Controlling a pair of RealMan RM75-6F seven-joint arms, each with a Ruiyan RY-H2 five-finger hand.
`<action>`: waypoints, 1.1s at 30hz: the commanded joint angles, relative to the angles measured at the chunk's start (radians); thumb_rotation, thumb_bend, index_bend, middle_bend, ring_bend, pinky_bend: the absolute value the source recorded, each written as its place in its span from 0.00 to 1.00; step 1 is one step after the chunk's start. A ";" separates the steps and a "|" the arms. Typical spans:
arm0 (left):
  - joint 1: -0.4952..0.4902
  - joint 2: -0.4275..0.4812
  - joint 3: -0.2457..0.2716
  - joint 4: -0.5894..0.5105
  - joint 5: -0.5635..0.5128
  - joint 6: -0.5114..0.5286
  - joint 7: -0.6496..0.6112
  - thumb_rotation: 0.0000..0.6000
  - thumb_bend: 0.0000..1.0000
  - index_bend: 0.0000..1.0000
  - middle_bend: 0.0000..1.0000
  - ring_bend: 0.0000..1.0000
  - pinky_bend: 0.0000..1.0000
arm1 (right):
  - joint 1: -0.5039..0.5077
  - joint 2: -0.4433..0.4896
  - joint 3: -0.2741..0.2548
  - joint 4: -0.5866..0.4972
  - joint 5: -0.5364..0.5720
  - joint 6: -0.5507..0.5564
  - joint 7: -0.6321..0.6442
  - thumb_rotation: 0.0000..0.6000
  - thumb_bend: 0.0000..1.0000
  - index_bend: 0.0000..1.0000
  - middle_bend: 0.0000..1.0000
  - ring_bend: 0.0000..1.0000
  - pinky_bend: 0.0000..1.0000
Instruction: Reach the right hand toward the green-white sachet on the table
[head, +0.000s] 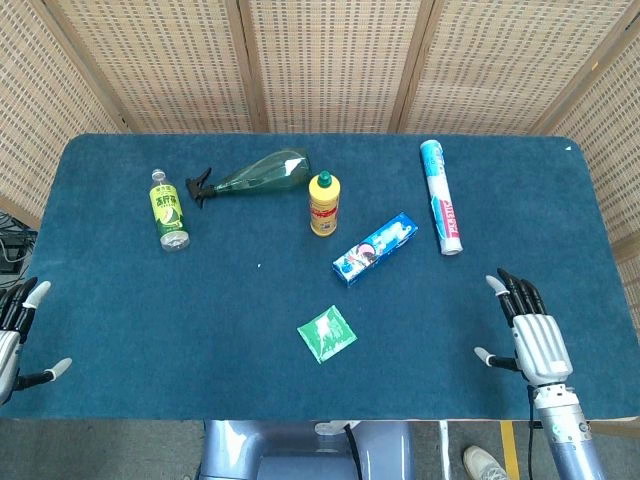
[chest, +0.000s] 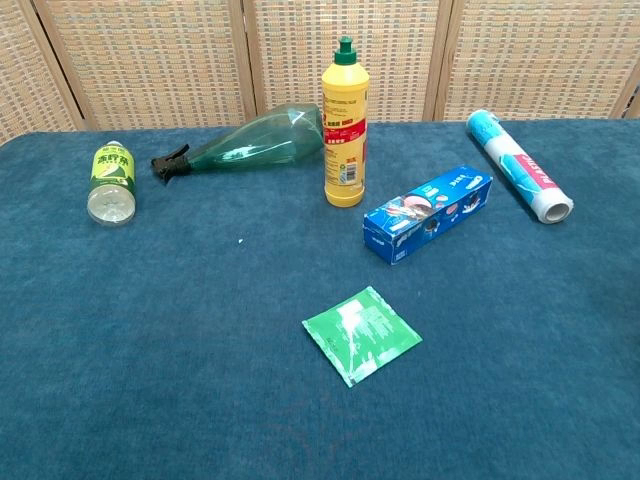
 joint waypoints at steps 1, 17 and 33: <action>0.001 0.000 0.001 -0.002 0.002 0.002 0.002 0.97 0.04 0.00 0.00 0.00 0.00 | -0.001 0.001 0.000 0.000 0.000 0.001 0.003 1.00 0.12 0.00 0.00 0.00 0.00; -0.001 0.001 -0.003 0.002 -0.007 -0.002 -0.007 0.97 0.04 0.00 0.00 0.00 0.00 | 0.003 -0.004 -0.004 0.001 -0.005 -0.008 -0.004 1.00 0.12 0.00 0.00 0.00 0.00; 0.005 0.004 -0.004 -0.005 -0.005 0.010 -0.004 0.97 0.04 0.00 0.00 0.00 0.00 | 0.012 -0.025 0.006 0.017 -0.070 0.037 0.016 1.00 0.13 0.00 0.17 0.14 0.15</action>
